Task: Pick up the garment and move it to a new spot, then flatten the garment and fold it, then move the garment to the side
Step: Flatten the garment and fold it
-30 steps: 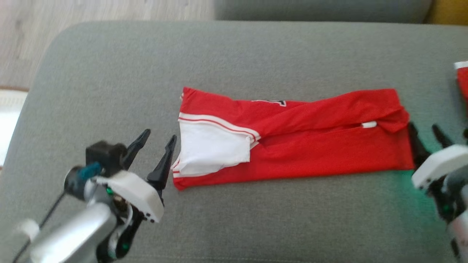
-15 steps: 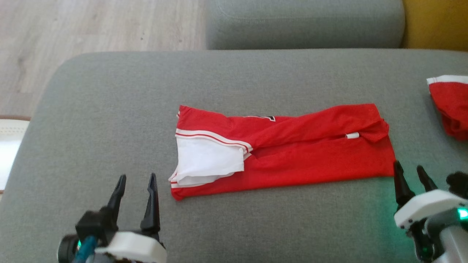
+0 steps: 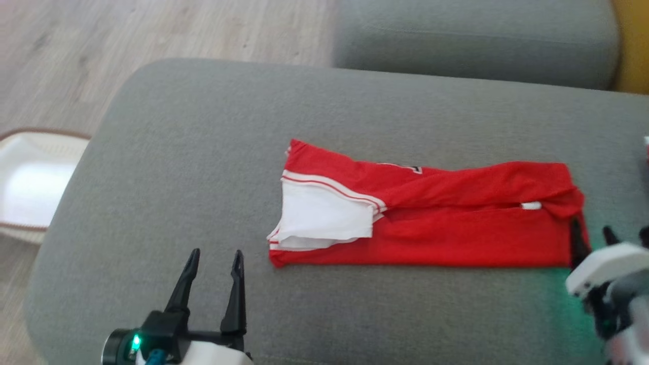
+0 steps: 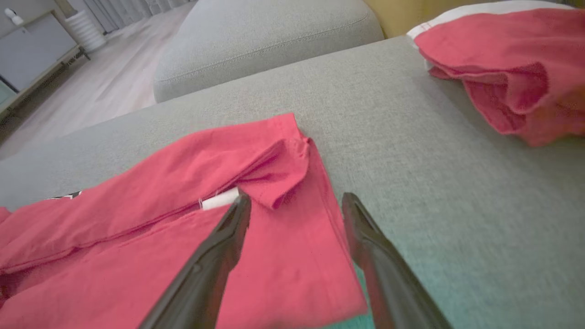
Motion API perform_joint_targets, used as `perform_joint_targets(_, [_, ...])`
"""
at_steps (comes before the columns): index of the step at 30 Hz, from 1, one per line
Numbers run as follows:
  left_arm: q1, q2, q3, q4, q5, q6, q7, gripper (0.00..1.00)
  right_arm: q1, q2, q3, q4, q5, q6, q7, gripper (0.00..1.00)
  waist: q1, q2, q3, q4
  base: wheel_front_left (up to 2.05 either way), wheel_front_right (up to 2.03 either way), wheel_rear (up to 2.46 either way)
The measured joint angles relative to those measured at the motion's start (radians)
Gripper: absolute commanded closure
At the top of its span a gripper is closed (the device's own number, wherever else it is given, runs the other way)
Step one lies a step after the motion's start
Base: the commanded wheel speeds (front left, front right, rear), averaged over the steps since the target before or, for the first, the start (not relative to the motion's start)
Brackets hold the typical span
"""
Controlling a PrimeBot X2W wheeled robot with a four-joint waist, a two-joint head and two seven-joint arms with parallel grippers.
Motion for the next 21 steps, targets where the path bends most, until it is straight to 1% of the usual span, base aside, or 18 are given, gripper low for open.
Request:
perform_joint_targets(4, [-0.003, -0.033, 0.017, -0.001, 0.032, -0.023, 0.000, 0.00, -0.094, -0.029, -0.050, 0.075, -0.053, 0.000, 0.047, 0.00, 0.0000, 0.0000, 0.030, 0.030, 0.00, 0.00, 0.00])
perform_joint_targets(5, [-0.005, -0.046, 0.023, -0.001, 0.042, -0.036, 0.000, 0.00, -0.131, -0.046, -0.070, 0.115, -0.081, 0.000, 0.064, 0.00, 0.0000, 0.0000, 0.047, 0.043, 0.00, 0.00, 0.00])
perform_joint_targets(7, [-0.005, -0.060, 0.024, 0.000, 0.049, -0.046, 0.000, 0.00, -0.164, -0.058, -0.094, 0.160, -0.101, 0.000, 0.084, 0.00, 0.0000, 0.0000, 0.063, 0.054, 0.00, 0.00, 0.00])
perform_joint_targets(13, [-0.028, -0.090, 0.025, 0.008, 0.067, -0.080, 0.000, 0.00, -0.239, -0.077, -0.121, 0.277, -0.158, 0.000, 0.114, 0.00, 0.0001, 0.0000, 0.107, 0.071, 0.00, 0.00, 0.00])
perform_joint_targets(16, [-0.047, -0.096, 0.028, 0.008, 0.076, -0.089, 0.000, 0.00, -0.274, -0.080, -0.128, 0.314, -0.169, 0.000, 0.136, 0.00, 0.0001, 0.0000, 0.117, 0.069, 0.00, 0.00, 0.00])
perform_joint_targets(17, [-0.049, -0.098, 0.030, 0.008, 0.078, -0.089, 0.000, 0.00, -0.286, -0.080, -0.128, 0.323, -0.170, 0.000, 0.144, 0.05, 0.0001, 0.0000, 0.119, 0.067, 0.00, 0.00, 0.00])
perform_joint_targets(18, [-0.049, -0.100, 0.032, 0.009, 0.078, -0.091, 0.000, 0.00, -0.296, -0.080, -0.127, 0.331, -0.170, 0.000, 0.148, 0.18, 0.0001, 0.0000, 0.121, 0.065, 0.00, 0.00, 0.00])
perform_joint_targets(19, [-0.049, -0.102, 0.034, 0.009, 0.078, -0.098, 0.000, 0.00, -0.302, -0.079, -0.125, 0.334, -0.167, 0.000, 0.151, 0.43, 0.0001, 0.0000, 0.122, 0.062, 0.00, 0.00, 0.00])
perform_joint_targets(20, [-0.049, -0.104, 0.036, 0.011, 0.078, -0.101, 0.000, 0.00, -0.305, -0.077, -0.120, 0.338, -0.165, 0.000, 0.152, 0.75, 0.0001, 0.0000, 0.122, 0.060, 0.00, 0.00, 0.00])
perform_joint_targets(21, [-0.049, -0.106, 0.038, 0.015, 0.079, -0.106, 0.000, 0.00, -0.308, -0.072, -0.117, 0.340, -0.164, 0.000, 0.156, 0.92, 0.0001, 0.0000, 0.121, 0.057, 0.00, 0.00, 0.00])
